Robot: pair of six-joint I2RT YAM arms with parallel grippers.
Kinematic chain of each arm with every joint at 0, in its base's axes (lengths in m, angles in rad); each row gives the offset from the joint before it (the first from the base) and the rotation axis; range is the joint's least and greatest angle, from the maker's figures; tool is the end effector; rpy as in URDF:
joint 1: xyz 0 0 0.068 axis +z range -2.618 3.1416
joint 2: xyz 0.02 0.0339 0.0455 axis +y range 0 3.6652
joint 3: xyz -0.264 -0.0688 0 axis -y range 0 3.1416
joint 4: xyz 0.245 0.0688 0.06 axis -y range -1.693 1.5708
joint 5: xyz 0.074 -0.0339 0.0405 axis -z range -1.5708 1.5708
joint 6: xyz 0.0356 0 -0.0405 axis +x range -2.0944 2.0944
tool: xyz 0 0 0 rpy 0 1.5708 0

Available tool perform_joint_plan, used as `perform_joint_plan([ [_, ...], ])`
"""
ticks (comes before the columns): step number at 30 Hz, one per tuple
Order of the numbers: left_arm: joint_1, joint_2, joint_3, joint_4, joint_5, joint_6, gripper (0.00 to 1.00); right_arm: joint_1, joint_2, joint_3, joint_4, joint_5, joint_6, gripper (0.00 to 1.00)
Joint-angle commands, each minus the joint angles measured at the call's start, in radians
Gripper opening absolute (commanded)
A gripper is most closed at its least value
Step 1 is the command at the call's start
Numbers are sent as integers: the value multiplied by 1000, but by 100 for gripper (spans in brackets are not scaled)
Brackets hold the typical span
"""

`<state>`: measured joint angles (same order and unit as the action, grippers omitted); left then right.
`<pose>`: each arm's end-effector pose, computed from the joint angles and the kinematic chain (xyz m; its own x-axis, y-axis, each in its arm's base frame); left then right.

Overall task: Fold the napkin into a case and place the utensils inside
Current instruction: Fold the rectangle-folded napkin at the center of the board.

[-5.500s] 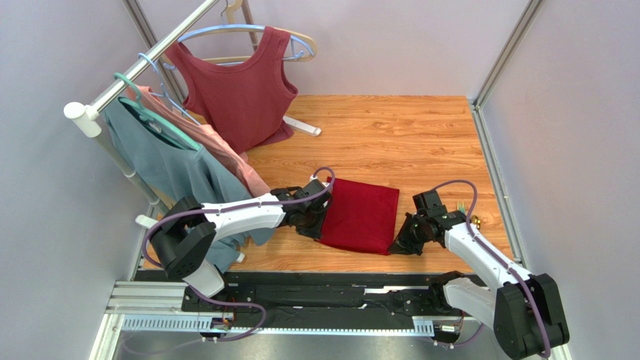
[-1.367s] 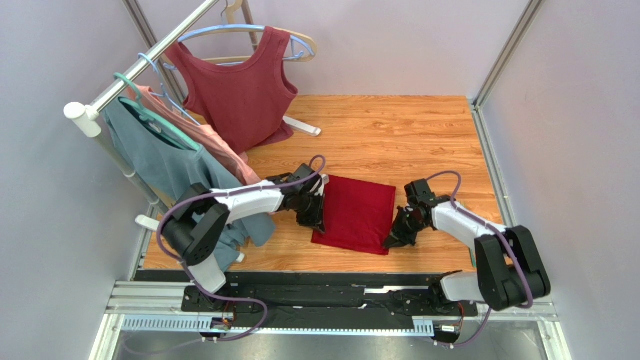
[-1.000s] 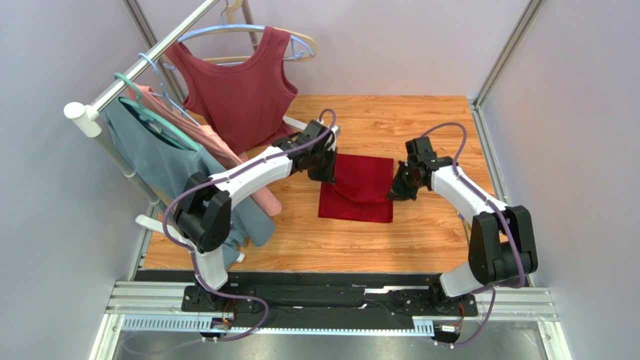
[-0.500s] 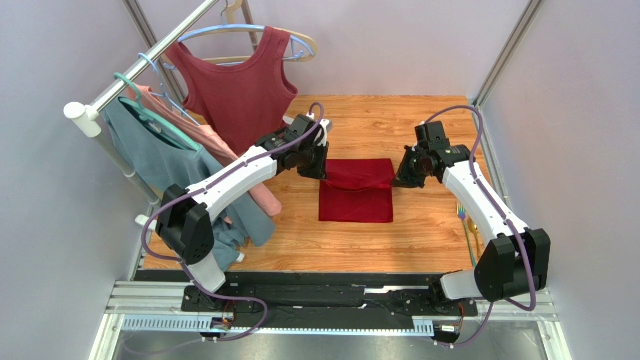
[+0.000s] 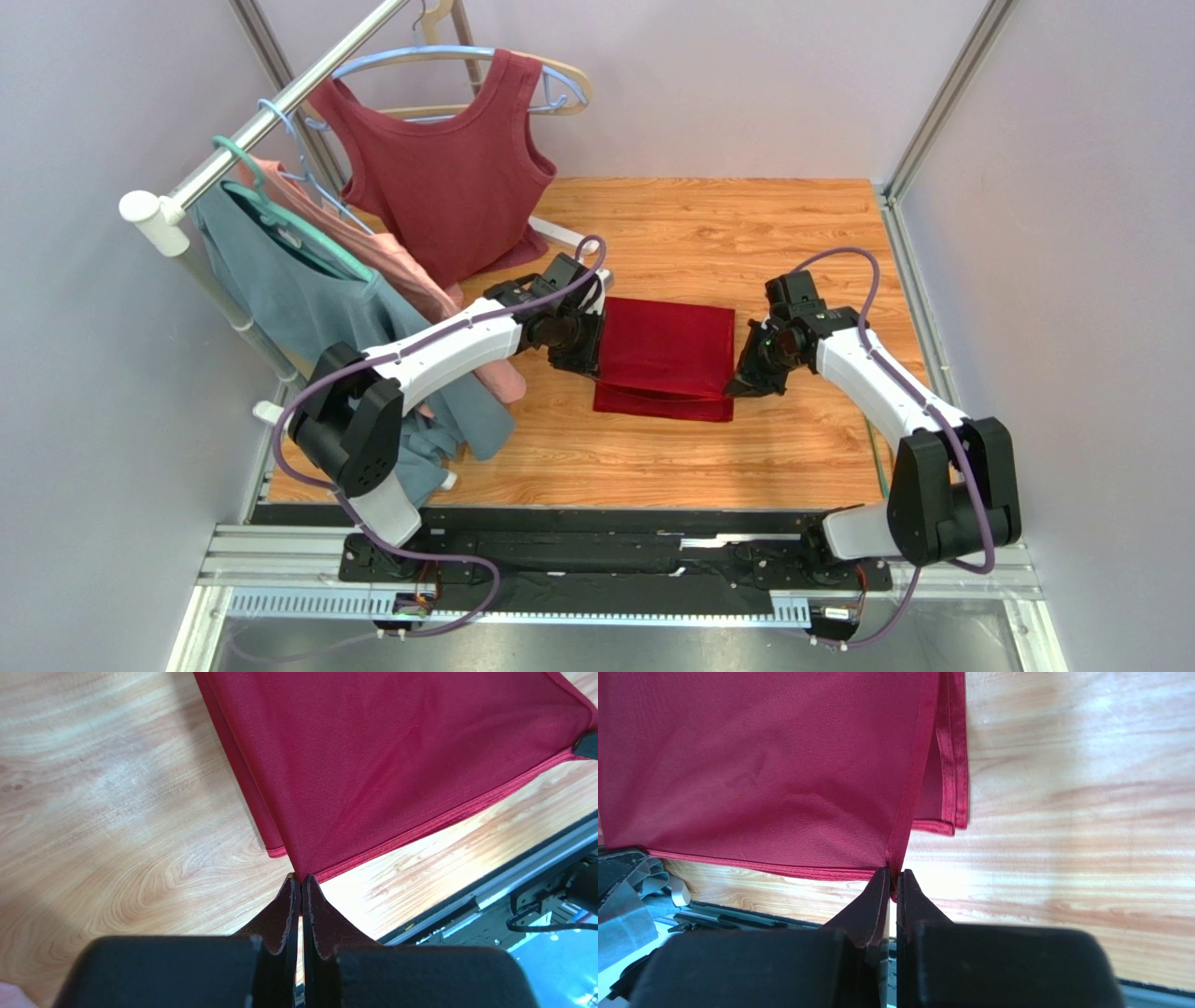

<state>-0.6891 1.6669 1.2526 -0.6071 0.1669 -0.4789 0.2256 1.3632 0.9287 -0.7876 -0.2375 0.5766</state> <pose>0.2669 -0.2276 0.2395 -0.9040 0.1560 -0.3981 0.3126 0.8764 -0.3664 0.2420 0.0641 0.2211 -0.9291 0.3304 -0.1659 0.2514 0.8937 0.3716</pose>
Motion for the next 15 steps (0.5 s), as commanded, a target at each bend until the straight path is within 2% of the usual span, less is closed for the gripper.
perform_joint_plan([
  [1, 2, 30, -19, 46, -18, -9, 0, -5, 28, -30, 88, -8, 6, 0],
  [15, 2, 108, -77, 128, 26, -23, 0, -5, 158, -80, 177, 47, -41, 0],
])
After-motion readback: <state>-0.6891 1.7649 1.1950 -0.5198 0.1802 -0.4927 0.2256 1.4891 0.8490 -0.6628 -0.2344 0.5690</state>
